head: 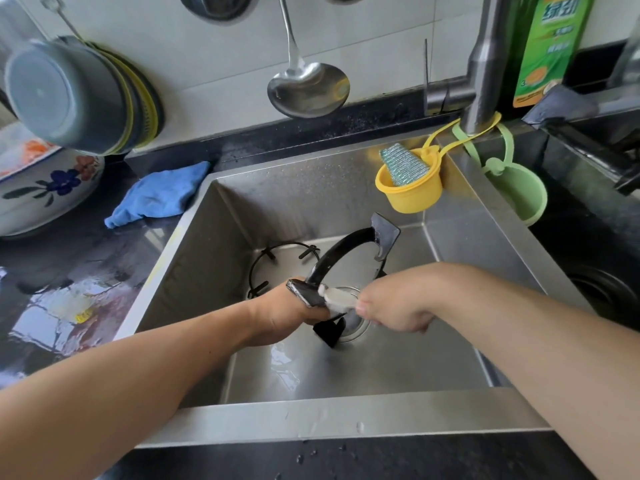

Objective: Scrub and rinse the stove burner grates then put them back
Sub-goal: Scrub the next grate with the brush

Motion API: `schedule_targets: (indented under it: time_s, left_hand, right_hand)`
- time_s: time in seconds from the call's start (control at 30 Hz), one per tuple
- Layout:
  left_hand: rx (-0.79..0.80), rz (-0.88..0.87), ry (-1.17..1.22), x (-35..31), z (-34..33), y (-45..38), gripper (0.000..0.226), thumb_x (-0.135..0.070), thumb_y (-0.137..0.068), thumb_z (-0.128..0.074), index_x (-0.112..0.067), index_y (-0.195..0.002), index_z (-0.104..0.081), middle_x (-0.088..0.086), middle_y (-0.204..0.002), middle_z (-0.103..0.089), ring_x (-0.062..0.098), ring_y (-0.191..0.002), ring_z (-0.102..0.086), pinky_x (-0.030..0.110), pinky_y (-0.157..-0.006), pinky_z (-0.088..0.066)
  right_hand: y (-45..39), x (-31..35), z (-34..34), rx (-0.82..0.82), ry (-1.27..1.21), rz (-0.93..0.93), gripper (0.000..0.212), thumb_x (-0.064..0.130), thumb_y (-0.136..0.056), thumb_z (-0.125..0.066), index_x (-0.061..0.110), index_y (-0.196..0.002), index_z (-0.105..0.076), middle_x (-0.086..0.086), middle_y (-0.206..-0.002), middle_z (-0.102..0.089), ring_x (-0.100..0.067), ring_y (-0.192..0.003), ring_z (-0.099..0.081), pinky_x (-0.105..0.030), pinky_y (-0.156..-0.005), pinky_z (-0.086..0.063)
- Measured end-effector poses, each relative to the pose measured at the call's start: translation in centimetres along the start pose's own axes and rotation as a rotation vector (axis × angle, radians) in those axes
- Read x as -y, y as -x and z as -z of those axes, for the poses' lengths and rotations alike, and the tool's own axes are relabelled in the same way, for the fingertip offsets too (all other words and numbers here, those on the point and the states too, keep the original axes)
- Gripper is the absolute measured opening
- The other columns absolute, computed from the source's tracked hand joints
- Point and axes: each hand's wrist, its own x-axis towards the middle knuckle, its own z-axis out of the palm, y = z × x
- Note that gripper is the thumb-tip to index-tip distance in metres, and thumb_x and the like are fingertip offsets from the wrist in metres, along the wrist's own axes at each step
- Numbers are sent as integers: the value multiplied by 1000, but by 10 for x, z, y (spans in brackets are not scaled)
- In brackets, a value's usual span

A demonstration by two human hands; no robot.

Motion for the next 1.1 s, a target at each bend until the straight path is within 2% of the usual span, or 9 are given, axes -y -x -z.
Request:
schedule_targets:
  time_s: [0.1, 0.2, 0.33, 0.4, 0.5, 0.67, 0.8, 0.97, 1.1]
  left_hand:
    - [6, 55, 111, -2, 0, -1, 23, -13, -68, -80, -5, -72, -59, 9, -74, -45, 21, -72, -35, 38, -68, -30]
    - [44, 56, 96, -1, 1, 0, 10, 2, -76, -70, 2, -79, -60, 11, -82, -43, 28, -78, -30, 46, -71, -26]
    - [80, 65, 97, 1, 4, -1, 38, 13, -80, -62, -18, -62, -49, 4, -67, -34, 19, -68, -28, 41, -66, -19]
    - [155, 70, 148, -4, 1, 1, 21, 13, -75, -66, 2, -70, -49, 8, -73, -34, 23, -73, -25, 43, -69, -16]
    - [186, 77, 152, -13, -2, 2, 29, 11, -63, -61, 19, -81, -41, 20, -76, -23, 27, -76, -17, 39, -65, -17]
    - [146, 32, 152, -19, -6, 3, 16, 12, -64, -52, 5, -76, -44, 10, -69, -26, 20, -67, -20, 37, -61, -17]
    - [91, 15, 167, -24, -12, 1, 32, 12, -63, -50, -19, -63, -41, -4, -60, -31, 12, -58, -24, 33, -58, -17]
    - [61, 52, 148, -24, -10, 1, 30, 10, -64, -57, -4, -90, -56, 10, -76, -40, 21, -71, -36, 30, -60, -35]
    - [42, 110, 281, -31, -6, -2, 29, 7, -64, -52, -14, -69, -32, 1, -51, -23, 18, -49, -15, 28, -54, -35]
  right_hand:
    - [-5, 8, 5, -56, -182, -16, 18, 0, -103, -41, 15, -102, -51, 3, -80, -46, -18, -65, -47, -38, -62, -50]
    - [3, 2, 9, 12, -180, -57, 17, 7, -106, -36, 16, -101, -49, -4, -88, -53, -23, -67, -51, -35, -63, -50]
    - [21, -12, 8, 188, -87, -170, 18, 15, -108, -32, 22, -108, -49, -6, -95, -57, -20, -65, -54, -24, -48, -35]
    - [31, -16, 10, 95, -204, -111, 22, 22, -109, -34, 22, -108, -56, -4, -93, -58, -24, -80, -61, -27, -58, -39]
    - [40, -8, 14, -49, -507, -23, 32, 38, -108, -33, 23, -93, -56, -5, -80, -53, -24, -72, -59, -30, -62, -46]
    - [17, 23, 18, -185, -357, -100, 23, 12, -108, -33, 21, -92, -46, -3, -85, -46, -31, -85, -58, -37, -67, -50]
    - [12, 32, 28, -339, -273, -137, 37, 21, -108, -32, 19, -71, -36, 1, -76, -36, -27, -84, -43, -33, -57, -32]
    - [18, 23, 14, -334, -326, -217, 33, 20, -107, -38, 18, -75, -46, 2, -74, -43, -30, -95, -60, -31, -74, -41]
    - [26, 24, 19, -339, -324, -269, 21, 17, -109, -32, 16, -111, -53, -7, -110, -53, -32, -112, -55, -35, -77, -40]
